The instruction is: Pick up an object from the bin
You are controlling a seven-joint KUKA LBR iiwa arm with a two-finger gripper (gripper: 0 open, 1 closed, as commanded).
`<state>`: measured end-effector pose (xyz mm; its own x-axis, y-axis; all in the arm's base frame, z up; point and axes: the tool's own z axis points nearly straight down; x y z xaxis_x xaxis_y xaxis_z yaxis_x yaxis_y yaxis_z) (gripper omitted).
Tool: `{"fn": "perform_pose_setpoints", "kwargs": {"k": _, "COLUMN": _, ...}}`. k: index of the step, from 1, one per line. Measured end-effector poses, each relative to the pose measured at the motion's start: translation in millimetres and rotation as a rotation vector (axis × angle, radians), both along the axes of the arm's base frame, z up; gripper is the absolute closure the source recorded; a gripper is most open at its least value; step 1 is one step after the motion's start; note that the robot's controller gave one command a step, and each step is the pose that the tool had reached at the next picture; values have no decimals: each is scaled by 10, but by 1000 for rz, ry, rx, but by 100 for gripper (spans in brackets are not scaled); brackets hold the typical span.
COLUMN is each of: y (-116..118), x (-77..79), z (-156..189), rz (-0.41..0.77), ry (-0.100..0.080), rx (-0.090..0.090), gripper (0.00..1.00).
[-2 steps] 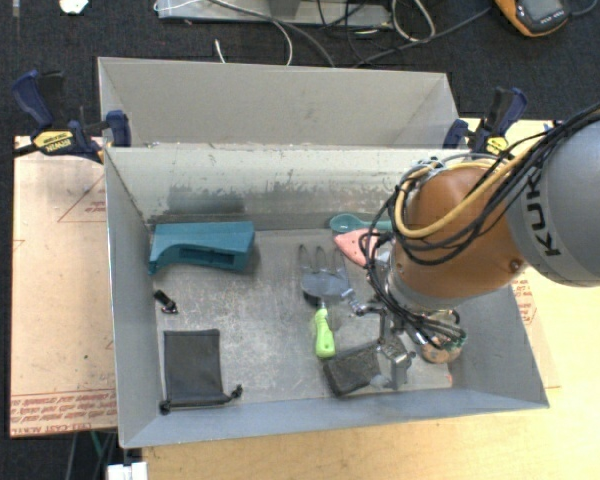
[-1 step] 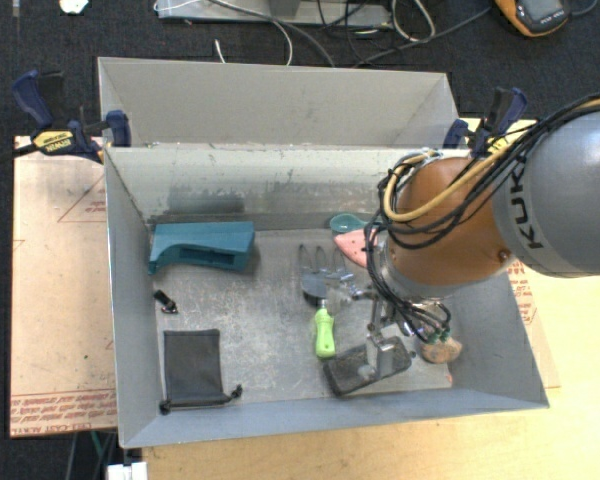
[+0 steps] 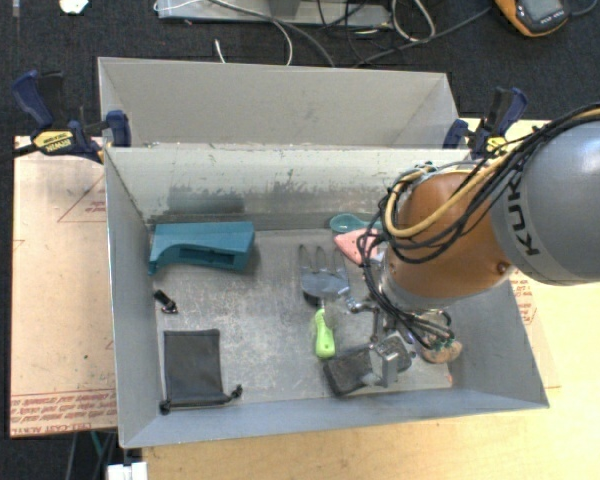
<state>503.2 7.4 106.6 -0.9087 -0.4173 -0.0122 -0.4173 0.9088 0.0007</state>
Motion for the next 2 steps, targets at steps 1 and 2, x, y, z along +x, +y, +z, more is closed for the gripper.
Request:
{"fn": "perform_pose_setpoints", "kwargs": {"k": 1, "y": -341, "x": -103, "z": -378, "rz": 24, "ry": -7, "rx": 2, "gripper": 0}}
{"fn": "perform_pose_setpoints", "kwargs": {"k": 2, "y": -79, "x": 67, "z": -354, "rz": 51, "ry": -5, "rx": 5, "gripper": 100}}
